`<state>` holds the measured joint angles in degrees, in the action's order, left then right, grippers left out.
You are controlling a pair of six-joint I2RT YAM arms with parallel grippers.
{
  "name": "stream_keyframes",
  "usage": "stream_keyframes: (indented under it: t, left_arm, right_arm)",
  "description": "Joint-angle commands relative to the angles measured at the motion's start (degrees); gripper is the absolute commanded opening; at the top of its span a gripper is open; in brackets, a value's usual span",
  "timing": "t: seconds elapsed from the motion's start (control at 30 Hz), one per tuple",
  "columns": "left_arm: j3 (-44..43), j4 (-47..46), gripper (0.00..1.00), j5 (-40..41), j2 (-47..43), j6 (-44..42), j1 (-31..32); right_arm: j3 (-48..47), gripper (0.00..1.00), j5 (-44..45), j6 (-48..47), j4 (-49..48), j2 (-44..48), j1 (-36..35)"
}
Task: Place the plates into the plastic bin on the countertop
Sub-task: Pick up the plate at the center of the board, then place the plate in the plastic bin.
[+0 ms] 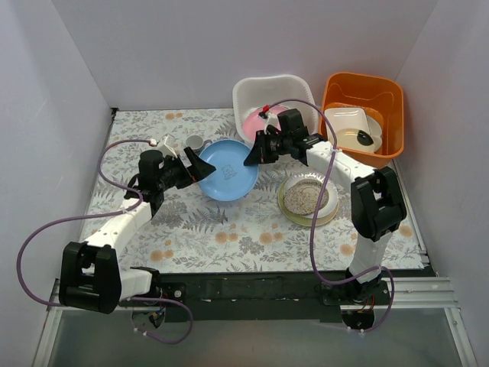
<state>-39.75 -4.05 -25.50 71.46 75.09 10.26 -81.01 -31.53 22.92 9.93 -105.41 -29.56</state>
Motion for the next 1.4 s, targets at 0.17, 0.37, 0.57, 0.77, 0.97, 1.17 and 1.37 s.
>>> stream_keyframes:
  t: [0.17, 0.37, 0.57, 0.77, 0.97, 1.17, 1.37]
  left_arm:
    - [2.6, -3.7, 0.98, 0.9, -8.1, -2.0, 0.1]
    - [2.7, -2.8, 0.98, 1.4, -8.8, -2.6, 0.2]
    - [2.9, -3.0, 0.98, 1.2, -8.3, -2.6, 0.2]
    - [3.2, -3.2, 0.98, 1.0, -7.7, -2.3, 0.2]
    - [3.4, -3.9, 0.98, 0.6, -7.0, -2.0, 0.2]
    - [3.3, -4.0, 0.98, 0.3, -6.2, -2.0, 0.2]
    - [3.3, -3.9, 0.98, 0.2, -5.7, -1.9, 0.1]
  right_arm:
    - [-9.9, 0.01, 0.0, -1.0, 2.3, -2.9, 4.7]
    - [-17.8, 0.01, 0.1, -0.7, 3.8, -5.6, 8.0]
    - [-23.2, 0.01, 0.0, 0.1, 4.6, -8.5, 10.8]
    - [-25.7, 0.01, 0.2, 0.7, 4.4, -10.3, 13.3]
    - [-28.1, 0.01, 0.9, 1.3, 4.5, -12.2, 16.0]
    - [-35.5, 0.01, 1.6, 2.1, 5.6, -16.0, 18.5]
    - [-39.1, 0.01, 2.3, 3.8, 4.7, -18.7, 20.7]
